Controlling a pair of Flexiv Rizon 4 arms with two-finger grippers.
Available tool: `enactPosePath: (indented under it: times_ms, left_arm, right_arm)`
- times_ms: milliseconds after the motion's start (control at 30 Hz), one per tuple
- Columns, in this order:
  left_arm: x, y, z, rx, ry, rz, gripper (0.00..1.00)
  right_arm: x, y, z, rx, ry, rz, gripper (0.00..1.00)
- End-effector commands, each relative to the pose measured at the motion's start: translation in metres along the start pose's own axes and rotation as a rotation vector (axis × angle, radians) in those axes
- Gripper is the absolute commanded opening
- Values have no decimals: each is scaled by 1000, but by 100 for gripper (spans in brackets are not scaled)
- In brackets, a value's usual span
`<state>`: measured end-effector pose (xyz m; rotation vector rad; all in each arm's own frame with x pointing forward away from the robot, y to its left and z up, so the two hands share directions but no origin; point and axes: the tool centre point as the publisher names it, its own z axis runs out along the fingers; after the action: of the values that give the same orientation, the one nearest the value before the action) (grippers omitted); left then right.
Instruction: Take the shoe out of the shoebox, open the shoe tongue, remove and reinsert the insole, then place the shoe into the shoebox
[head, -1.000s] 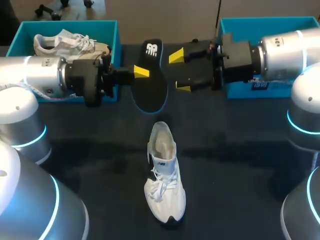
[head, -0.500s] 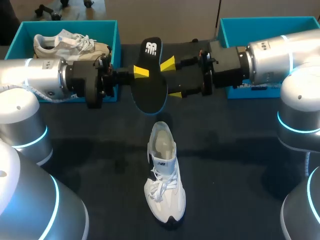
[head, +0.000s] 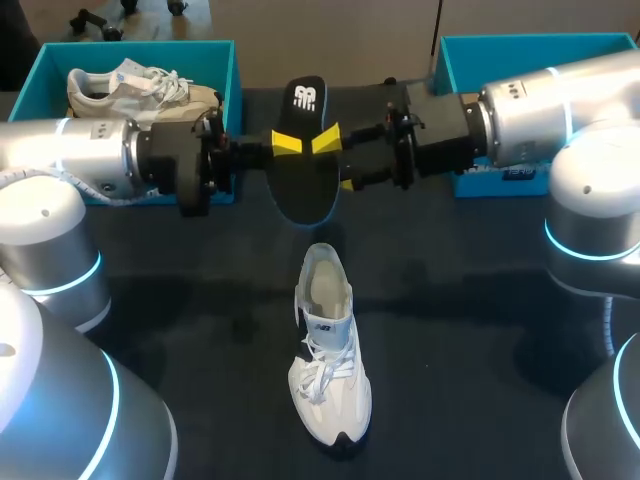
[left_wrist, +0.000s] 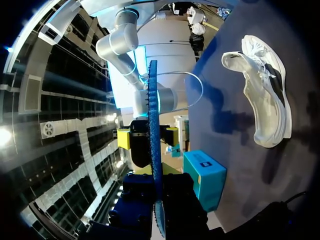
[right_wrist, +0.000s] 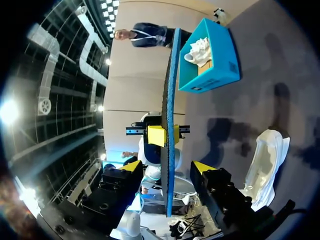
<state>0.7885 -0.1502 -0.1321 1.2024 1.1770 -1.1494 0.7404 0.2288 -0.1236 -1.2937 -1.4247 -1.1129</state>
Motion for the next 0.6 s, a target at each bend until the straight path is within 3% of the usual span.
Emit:
enactPosePath:
  times_ms: [33,233,600]
  left_arm:
    - [1,1,2,-4,0,2,0]
    - [0,2,2,-15,1,0,0]
    - [0,2,4,-30,2,-2,0]
  right_arm:
    - [-2,1,6,-2,-1,-1,62]
    - [-2,0,7,-12,-9,-29,50]
    - [-6,0,12,-23,-13,-38,48]
